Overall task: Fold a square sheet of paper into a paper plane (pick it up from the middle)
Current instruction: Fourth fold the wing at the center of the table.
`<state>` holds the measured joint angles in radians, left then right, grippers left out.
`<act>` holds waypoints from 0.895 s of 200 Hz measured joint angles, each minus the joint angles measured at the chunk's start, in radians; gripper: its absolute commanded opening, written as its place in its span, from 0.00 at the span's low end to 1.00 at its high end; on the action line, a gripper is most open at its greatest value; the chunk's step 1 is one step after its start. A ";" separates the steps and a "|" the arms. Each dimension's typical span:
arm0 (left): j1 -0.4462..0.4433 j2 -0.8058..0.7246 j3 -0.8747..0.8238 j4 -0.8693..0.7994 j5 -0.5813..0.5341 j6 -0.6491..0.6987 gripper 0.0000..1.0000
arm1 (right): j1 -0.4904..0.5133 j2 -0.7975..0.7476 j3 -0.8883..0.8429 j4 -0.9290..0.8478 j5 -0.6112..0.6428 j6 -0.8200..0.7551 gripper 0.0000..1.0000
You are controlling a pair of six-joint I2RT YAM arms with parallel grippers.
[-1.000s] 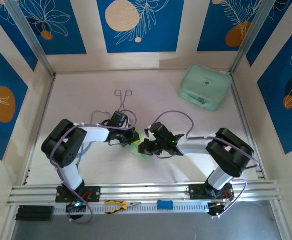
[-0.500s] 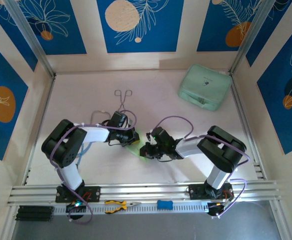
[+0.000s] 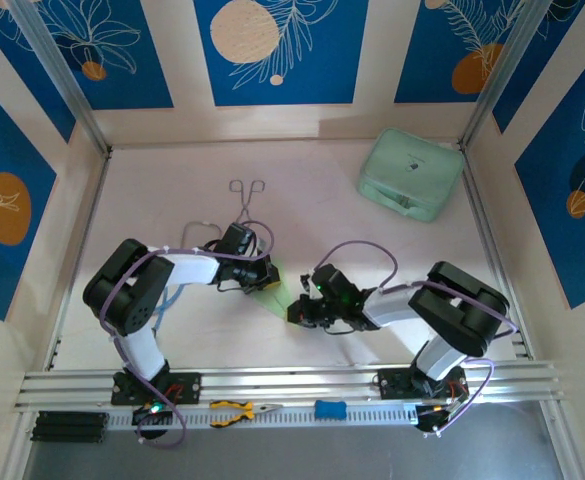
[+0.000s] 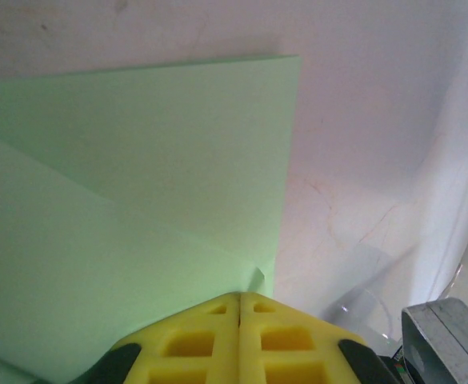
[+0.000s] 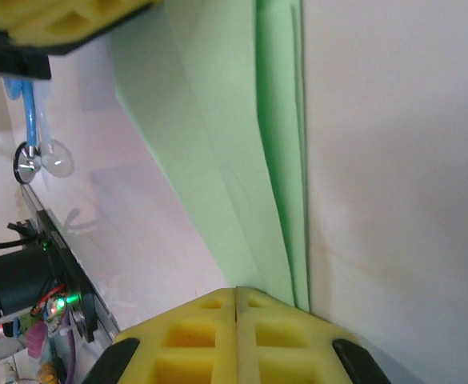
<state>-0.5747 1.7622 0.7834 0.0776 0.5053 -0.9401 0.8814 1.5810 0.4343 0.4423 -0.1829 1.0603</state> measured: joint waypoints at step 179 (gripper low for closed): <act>0.000 -0.007 -0.011 0.012 -0.003 0.000 0.08 | -0.068 -0.043 0.204 -0.223 0.027 -0.019 0.04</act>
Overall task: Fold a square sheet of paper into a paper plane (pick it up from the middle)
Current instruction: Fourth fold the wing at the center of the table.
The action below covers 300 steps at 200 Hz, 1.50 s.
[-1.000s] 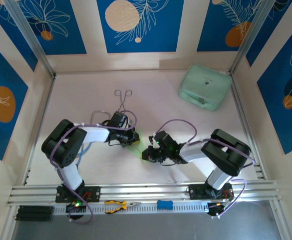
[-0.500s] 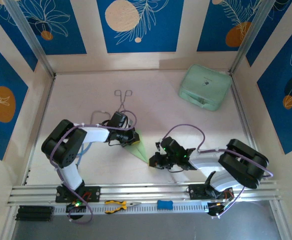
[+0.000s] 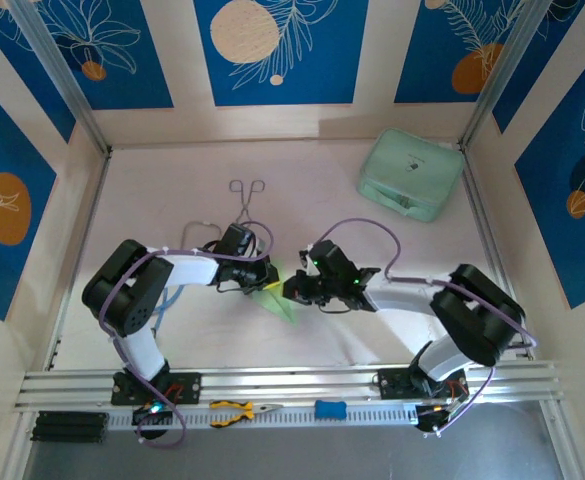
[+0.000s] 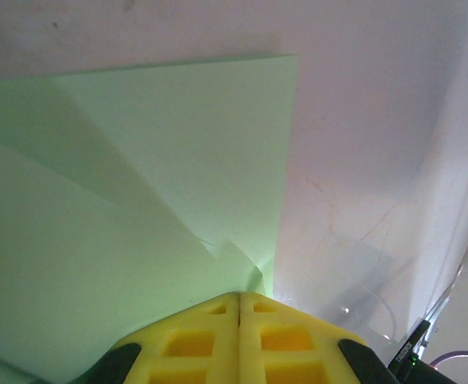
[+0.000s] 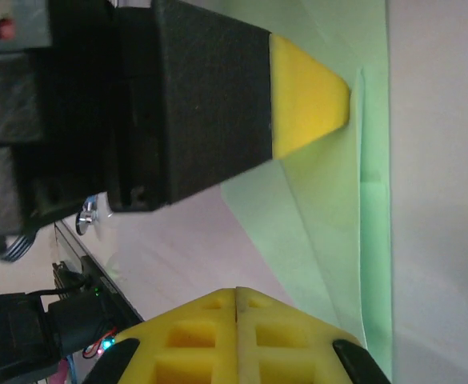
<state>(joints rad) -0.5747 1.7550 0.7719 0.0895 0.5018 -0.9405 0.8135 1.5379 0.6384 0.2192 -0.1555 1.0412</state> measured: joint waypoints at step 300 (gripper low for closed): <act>-0.002 -0.138 -0.029 -0.108 0.010 0.112 0.05 | 0.004 0.196 -0.078 0.290 -0.036 0.121 0.00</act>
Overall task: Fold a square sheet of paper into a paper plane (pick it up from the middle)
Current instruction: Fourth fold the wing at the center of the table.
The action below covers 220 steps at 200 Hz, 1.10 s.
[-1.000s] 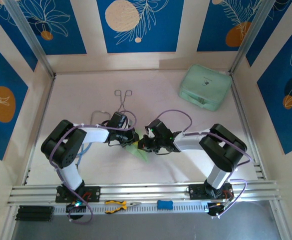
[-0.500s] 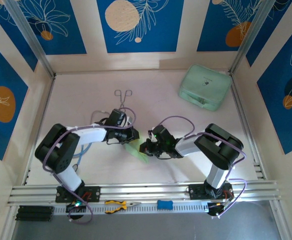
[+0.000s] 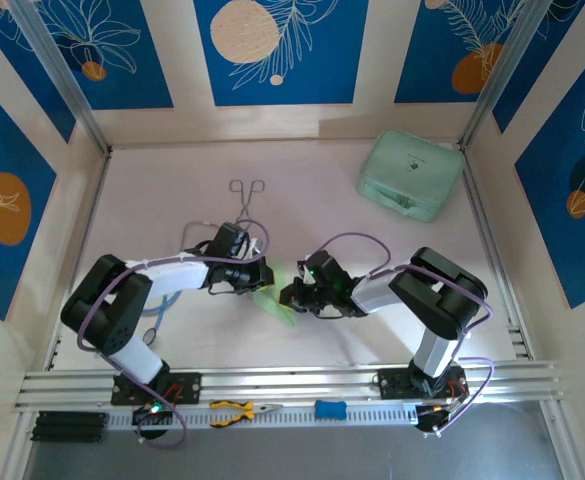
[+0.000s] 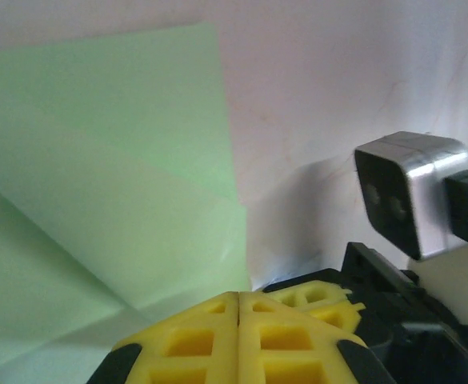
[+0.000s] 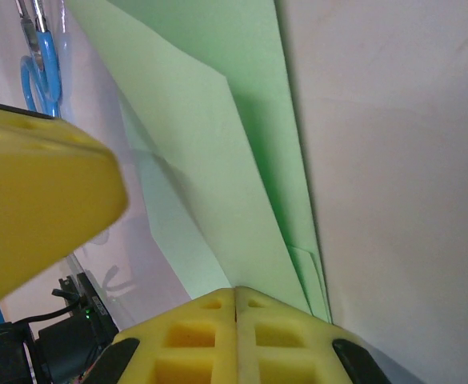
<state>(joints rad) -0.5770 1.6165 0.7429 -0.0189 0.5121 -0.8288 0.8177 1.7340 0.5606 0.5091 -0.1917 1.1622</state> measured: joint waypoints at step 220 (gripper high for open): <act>0.101 0.122 -0.019 0.135 0.071 0.077 0.11 | 0.001 0.013 0.007 -0.003 -0.018 0.009 0.00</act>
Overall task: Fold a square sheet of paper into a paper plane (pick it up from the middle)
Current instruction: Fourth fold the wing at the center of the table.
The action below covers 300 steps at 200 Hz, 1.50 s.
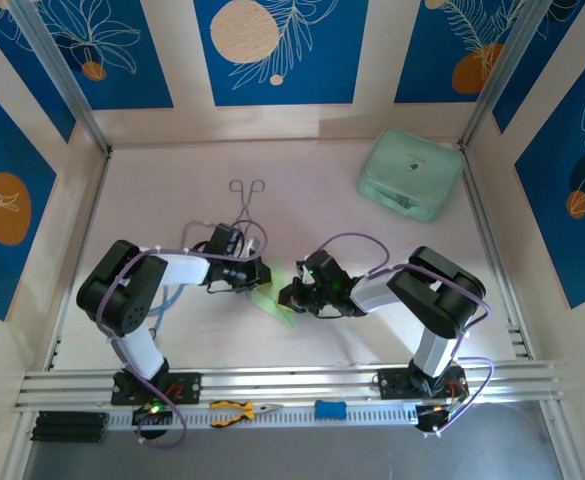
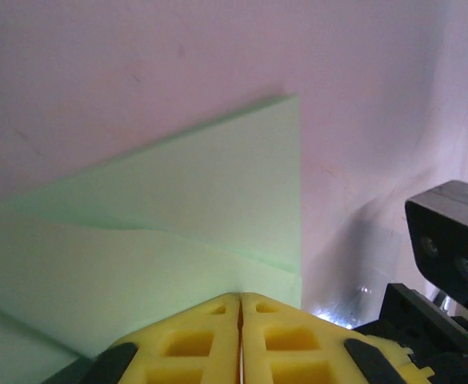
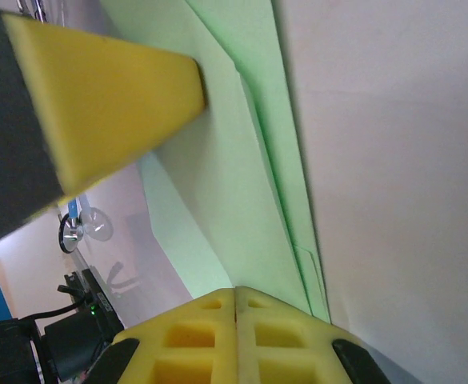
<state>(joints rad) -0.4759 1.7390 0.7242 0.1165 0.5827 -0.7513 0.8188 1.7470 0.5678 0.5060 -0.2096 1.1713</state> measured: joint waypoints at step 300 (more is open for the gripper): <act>-0.001 -0.177 0.093 -0.202 -0.082 0.094 0.12 | -0.001 -0.010 0.002 -0.027 -0.004 -0.022 0.00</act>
<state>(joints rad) -0.4767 1.5616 0.8173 -0.0853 0.5007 -0.6575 0.8181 1.7374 0.5694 0.4789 -0.2138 1.1496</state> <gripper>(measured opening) 0.125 0.063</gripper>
